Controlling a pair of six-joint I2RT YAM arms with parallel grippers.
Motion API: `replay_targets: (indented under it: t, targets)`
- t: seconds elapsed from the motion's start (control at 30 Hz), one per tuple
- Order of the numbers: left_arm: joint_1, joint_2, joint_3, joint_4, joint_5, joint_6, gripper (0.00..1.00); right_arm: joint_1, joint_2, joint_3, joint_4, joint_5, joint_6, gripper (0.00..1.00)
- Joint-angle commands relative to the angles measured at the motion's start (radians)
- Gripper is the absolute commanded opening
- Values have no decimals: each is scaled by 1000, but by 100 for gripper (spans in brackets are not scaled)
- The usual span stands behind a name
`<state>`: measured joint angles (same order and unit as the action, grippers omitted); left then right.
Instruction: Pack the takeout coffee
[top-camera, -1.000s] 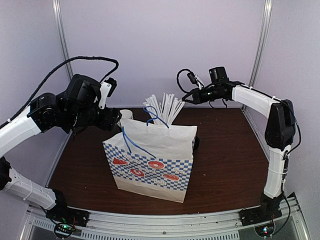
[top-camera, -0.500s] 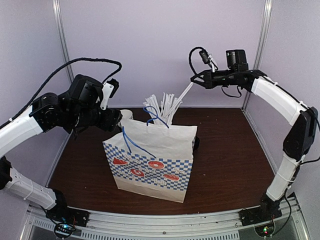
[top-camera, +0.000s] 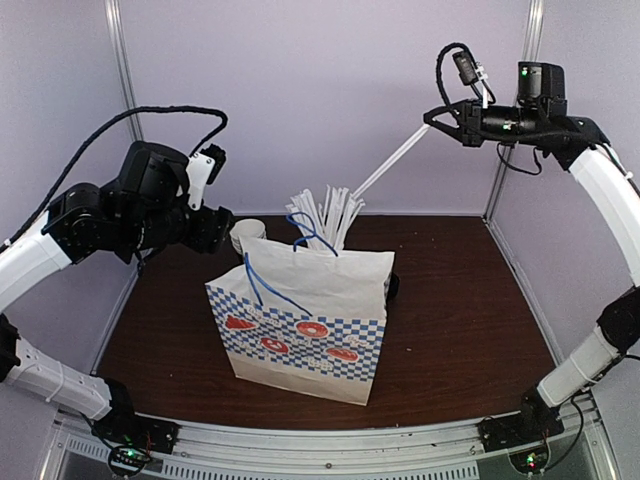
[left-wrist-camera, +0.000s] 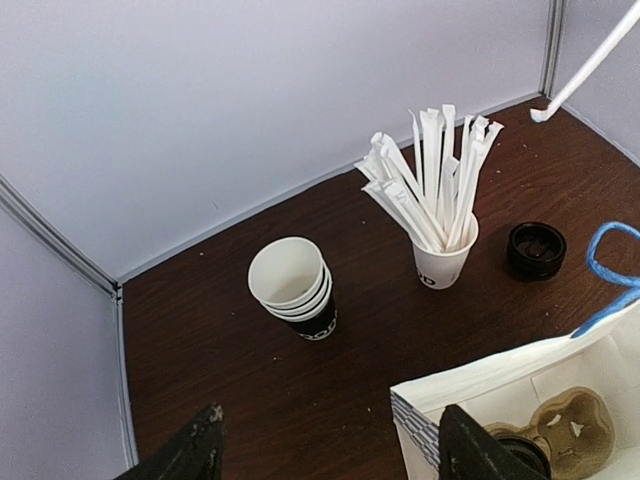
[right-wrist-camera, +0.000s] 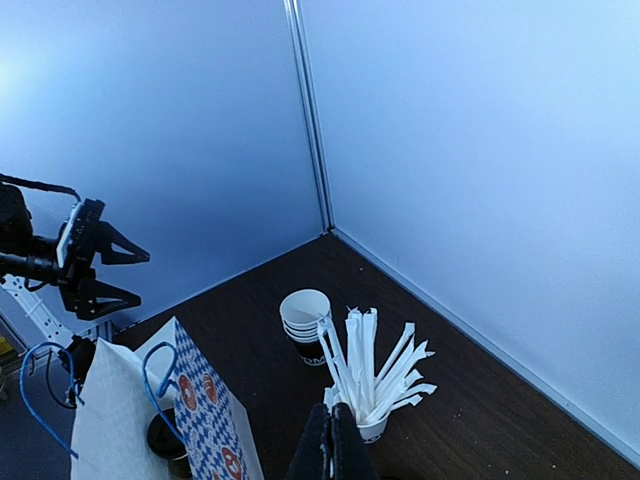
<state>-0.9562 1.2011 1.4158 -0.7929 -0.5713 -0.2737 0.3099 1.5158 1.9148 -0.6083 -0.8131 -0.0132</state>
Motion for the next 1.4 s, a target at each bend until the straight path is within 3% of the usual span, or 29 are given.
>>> replay_targets:
  t: [0.0,0.33,0.47,0.57,0.8,1.07,1.23,1.37]
  targets:
    - [6,-32,0,49,-16,-1,74,-5,-72,8,-99,-78,-12,0]
    - [4,-88,-87,52,-19,-65,74,-5,-229,-89,-174,-271,-7,0]
    - [6,-112,-121,49,-9,-82,74,6,-253,-157,-88,-385,120,0]
    - [4,-125,-130,38,1,-103,74,42,-244,-170,-120,-408,76,0]
    - [4,-156,-161,21,7,-109,75,189,-169,-108,-364,-200,-167,0]
    - [6,-149,-166,-5,-2,-102,75,356,-12,18,-537,5,-325,0]
    - [4,-137,-163,-39,-22,-91,75,462,134,133,-718,96,-439,0]
    - [4,-135,-173,-41,-32,-88,75,494,187,159,-738,121,-458,0]
